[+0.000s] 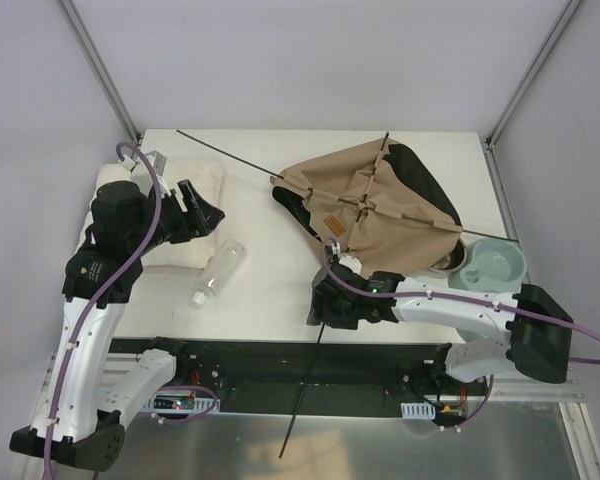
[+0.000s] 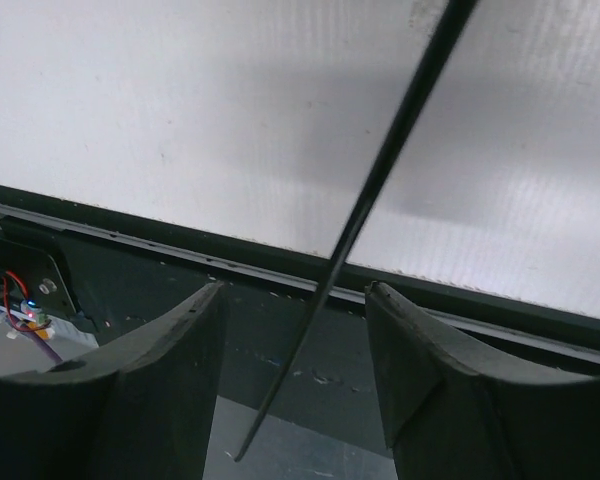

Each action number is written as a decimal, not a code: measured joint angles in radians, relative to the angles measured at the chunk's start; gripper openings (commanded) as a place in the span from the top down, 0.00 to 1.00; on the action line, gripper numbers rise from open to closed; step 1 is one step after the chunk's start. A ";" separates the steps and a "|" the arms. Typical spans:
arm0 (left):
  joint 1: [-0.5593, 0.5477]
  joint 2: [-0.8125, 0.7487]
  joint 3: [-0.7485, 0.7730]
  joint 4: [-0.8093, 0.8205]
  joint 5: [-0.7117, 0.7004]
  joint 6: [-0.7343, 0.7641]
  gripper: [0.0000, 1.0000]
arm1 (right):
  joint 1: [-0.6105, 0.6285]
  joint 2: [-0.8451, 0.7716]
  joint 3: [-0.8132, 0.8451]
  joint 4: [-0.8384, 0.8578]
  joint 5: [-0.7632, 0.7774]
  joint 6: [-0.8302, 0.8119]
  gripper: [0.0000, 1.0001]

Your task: Set up the pet tent

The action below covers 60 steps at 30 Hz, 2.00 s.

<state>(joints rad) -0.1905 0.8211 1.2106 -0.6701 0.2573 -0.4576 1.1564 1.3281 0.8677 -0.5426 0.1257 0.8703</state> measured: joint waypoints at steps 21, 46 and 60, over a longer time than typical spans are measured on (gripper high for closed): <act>0.000 0.058 -0.008 0.006 -0.005 -0.008 0.34 | 0.032 0.079 -0.006 0.066 0.032 0.131 1.00; 0.000 0.133 -0.007 0.076 -0.005 -0.022 0.34 | -0.224 0.008 0.461 -0.462 -0.022 -0.081 1.00; 0.000 0.150 -0.007 0.135 0.098 -0.018 0.34 | -0.348 0.026 0.608 -0.511 -0.024 -0.222 1.00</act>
<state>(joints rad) -0.1905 0.9707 1.2034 -0.5346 0.3557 -0.4755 0.8082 1.3540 1.4761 -1.0534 0.1013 0.6483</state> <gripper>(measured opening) 0.666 0.037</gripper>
